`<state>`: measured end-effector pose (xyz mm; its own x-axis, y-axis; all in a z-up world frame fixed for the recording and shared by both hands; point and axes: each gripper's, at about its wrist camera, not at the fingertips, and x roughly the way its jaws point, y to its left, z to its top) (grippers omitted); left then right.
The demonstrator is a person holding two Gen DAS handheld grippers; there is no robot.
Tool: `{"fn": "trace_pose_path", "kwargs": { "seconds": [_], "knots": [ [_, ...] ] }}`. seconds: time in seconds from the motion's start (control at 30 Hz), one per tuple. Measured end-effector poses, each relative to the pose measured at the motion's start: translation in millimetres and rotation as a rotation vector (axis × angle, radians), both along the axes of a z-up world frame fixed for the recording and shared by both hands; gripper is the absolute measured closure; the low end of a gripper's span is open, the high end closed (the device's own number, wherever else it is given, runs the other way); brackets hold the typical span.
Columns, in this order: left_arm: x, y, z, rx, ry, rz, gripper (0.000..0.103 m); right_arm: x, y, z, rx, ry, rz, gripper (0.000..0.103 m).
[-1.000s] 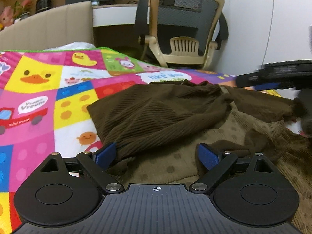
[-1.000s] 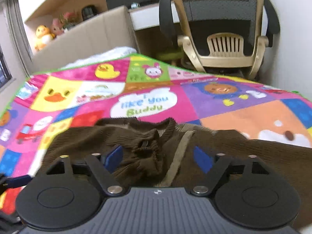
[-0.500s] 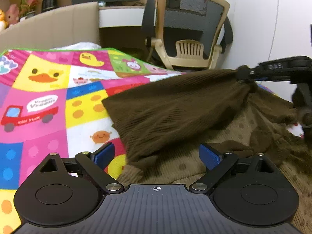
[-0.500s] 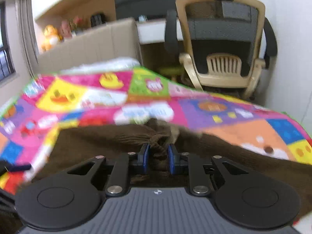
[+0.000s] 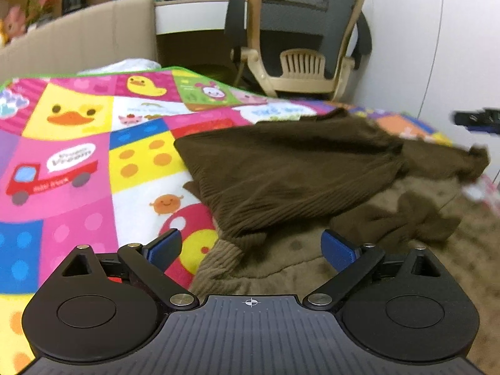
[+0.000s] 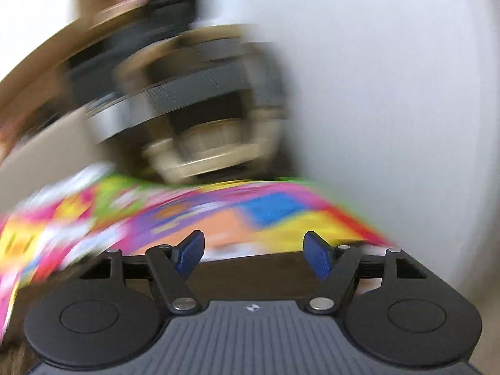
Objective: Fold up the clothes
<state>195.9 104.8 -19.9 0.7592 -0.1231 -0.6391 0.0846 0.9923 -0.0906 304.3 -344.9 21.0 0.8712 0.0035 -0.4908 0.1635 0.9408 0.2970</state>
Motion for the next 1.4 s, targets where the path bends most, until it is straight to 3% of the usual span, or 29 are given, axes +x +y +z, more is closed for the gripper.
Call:
{"fn": "trace_pose_path", "kwargs": {
  "seconds": [0.07,0.13,0.3,0.37,0.4,0.43,0.5,0.7,0.8,0.9,0.97,1.03,1.13,1.23,1.3,1.4],
  "knots": [
    [-1.5,4.1,2.1,-0.08,0.009,0.016,0.003,-4.4,-47.6,-13.0,0.108,0.035,-0.123,0.033],
    [-0.1,4.1,1.4,-0.12,0.021,0.035,0.003,-7.5,-67.5,-26.5,0.181,0.059,-0.148,0.036],
    [4.4,0.0,-0.5,-0.153,0.043,0.063,0.002,16.1,-53.0,-57.0,0.222,0.138,-0.098,0.036],
    [3.9,-0.1,0.4,-0.155,0.045,0.065,0.001,33.0,-42.6,-67.5,0.205,0.165,-0.06,0.051],
    [2.5,1.1,1.6,-0.158,0.044,0.065,0.001,37.4,-36.2,-66.3,0.189,0.167,-0.039,0.072],
    [0.9,2.6,3.0,-0.162,0.043,0.064,0.001,38.7,-25.2,-58.4,0.157,0.155,-0.017,0.083],
    [-4.2,8.3,6.9,-0.178,0.035,0.064,0.001,39.2,2.0,-32.5,0.09,0.094,0.045,0.09],
    [-12.7,26.1,12.4,-0.205,0.002,0.077,0.001,15.5,130.6,70.9,-0.084,-0.226,0.368,0.091],
    [-12.9,28.0,12.8,-0.228,-0.006,0.067,0.001,12.2,208.4,85.6,-0.112,-0.267,0.583,0.091],
    [-17.1,28.3,15.3,-0.253,-0.02,0.05,0.001,7.6,280.5,67.1,-0.191,-0.251,0.783,0.091],
    [-20.6,31.2,16.0,-0.265,-0.023,0.047,0.001,6.7,317.5,43.0,-0.211,-0.17,0.931,0.081],
    [-24.0,34.5,16.4,-0.277,-0.024,0.045,0.001,3.8,338.4,21.6,-0.252,-0.1,1.006,0.051],
    [-27.5,41.8,15.1,-0.286,-0.015,0.049,0.001,-3.9,324.3,21.3,-0.215,-0.122,1.016,0.032],
    [-27.5,48.1,15.1,-0.298,-0.014,0.049,0.001,-11.0,280.8,33.6,-0.121,-0.171,0.948,0.016],
    [-19.8,48.2,17.3,-0.331,-0.016,0.035,0.001,-18.3,249.9,36.4,-0.11,-0.206,0.855,0.013],
    [-0.5,44.7,19.6,-0.394,-0.029,0.006,0.001,-19.5,212.6,25.1,-0.087,-0.182,0.711,0.013]
  ]
}}
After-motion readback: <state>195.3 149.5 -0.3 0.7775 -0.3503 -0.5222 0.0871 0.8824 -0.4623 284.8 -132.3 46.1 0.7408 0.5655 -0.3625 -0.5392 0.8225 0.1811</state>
